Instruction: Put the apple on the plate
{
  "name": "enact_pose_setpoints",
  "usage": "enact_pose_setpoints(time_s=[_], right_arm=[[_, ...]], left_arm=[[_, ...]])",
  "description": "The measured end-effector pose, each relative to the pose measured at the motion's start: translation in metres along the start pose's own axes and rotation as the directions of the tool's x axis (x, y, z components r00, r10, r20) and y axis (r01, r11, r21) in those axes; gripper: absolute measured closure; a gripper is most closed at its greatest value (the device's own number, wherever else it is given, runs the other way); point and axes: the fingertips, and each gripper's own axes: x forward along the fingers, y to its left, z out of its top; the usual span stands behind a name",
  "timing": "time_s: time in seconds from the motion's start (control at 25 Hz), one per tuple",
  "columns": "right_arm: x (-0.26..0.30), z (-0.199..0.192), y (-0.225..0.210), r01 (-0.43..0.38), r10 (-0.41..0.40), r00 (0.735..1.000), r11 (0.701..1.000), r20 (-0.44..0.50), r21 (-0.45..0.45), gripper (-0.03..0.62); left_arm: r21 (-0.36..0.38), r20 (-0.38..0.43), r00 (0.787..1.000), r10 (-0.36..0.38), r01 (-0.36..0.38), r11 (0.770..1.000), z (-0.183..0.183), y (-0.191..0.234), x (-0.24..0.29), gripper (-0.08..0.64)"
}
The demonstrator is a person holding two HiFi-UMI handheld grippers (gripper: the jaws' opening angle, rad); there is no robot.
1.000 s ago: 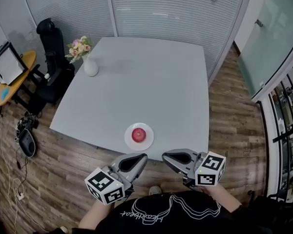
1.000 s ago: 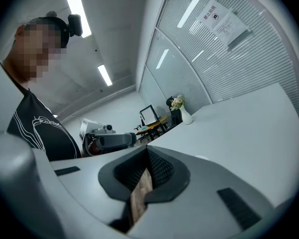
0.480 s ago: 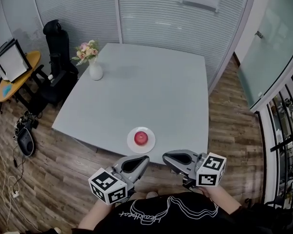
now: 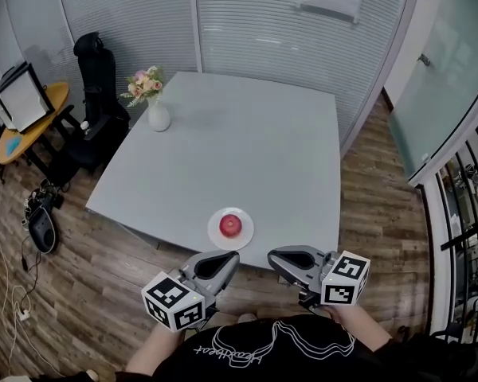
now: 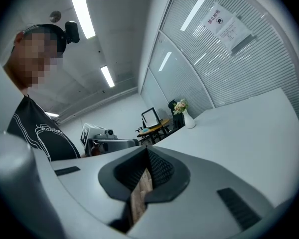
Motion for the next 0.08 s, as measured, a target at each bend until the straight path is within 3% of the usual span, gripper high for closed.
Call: enact_pose_setpoints(time_s=[0.08], right_arm=[[-0.0016, 0.0012, 0.0002, 0.002, -0.002, 1.000, 1.000, 0.007, -0.001, 0.584]], left_arm=[[0.007, 0.000, 1.000, -0.008, 0.008, 1.000, -0.0009, -0.0046, 0.0002, 0.546]])
